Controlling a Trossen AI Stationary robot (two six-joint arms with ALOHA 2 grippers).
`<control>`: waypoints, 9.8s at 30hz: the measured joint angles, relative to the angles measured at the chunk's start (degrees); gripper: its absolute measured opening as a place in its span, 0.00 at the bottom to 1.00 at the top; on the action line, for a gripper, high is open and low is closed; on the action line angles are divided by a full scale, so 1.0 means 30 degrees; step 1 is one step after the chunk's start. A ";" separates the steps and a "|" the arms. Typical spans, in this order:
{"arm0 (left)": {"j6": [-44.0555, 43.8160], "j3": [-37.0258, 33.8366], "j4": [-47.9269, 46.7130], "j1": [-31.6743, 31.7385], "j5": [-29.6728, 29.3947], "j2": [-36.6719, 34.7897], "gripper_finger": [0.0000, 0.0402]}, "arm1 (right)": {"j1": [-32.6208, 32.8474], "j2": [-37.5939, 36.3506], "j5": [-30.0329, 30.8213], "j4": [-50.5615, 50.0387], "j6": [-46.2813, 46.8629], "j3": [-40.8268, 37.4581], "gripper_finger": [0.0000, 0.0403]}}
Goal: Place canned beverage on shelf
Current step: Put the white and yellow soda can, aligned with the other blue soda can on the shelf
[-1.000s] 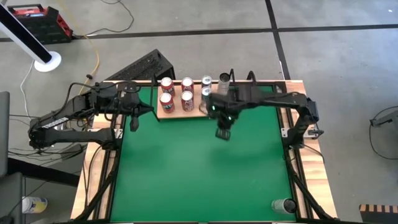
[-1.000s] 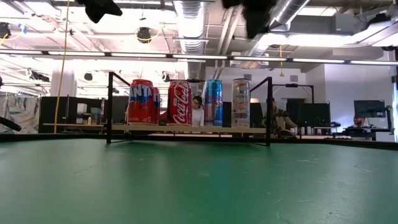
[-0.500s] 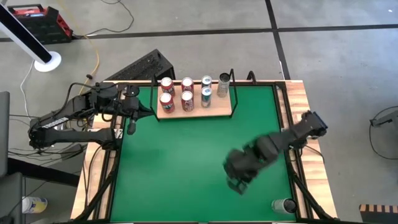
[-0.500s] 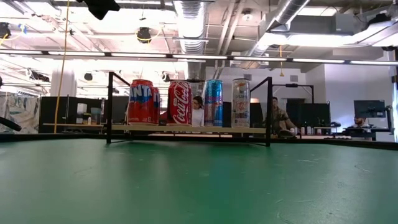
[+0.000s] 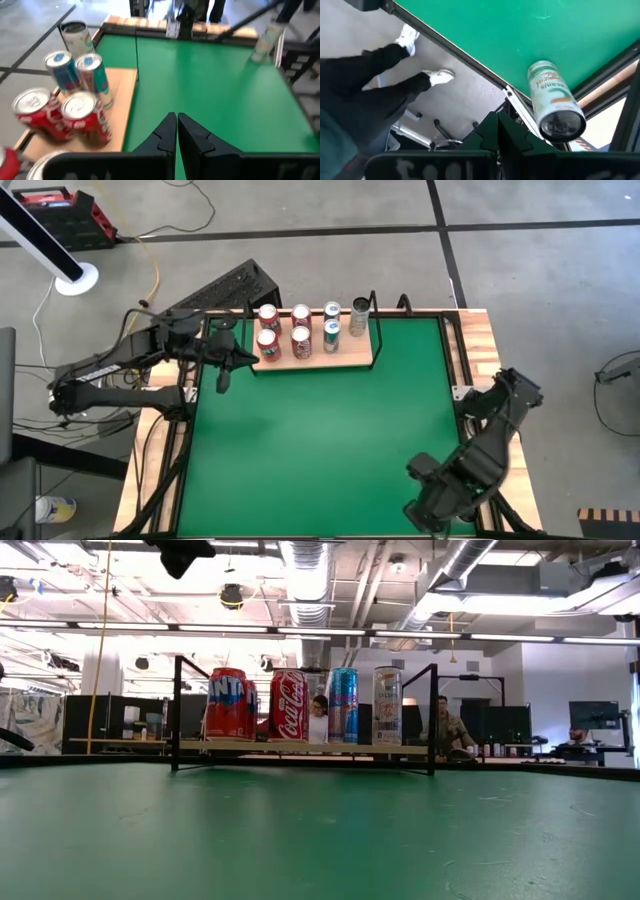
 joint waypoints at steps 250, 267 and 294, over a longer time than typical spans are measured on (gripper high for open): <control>-0.4803 -0.0007 0.3527 -0.5231 -0.2173 0.4230 0.00 | -1.6675 -0.0226 0.6627 0.0676 -4.6834 -0.2881 0.91; -0.4692 -0.0007 0.3264 -0.5231 -0.2282 0.4230 0.00 | -1.9680 -0.0209 0.3284 0.0903 -4.7398 -0.3667 0.91; -0.4322 -0.0007 0.3255 -0.5231 -0.2265 0.4230 0.00 | -2.0028 -0.0013 0.3271 0.3838 -4.6444 -0.6645 0.90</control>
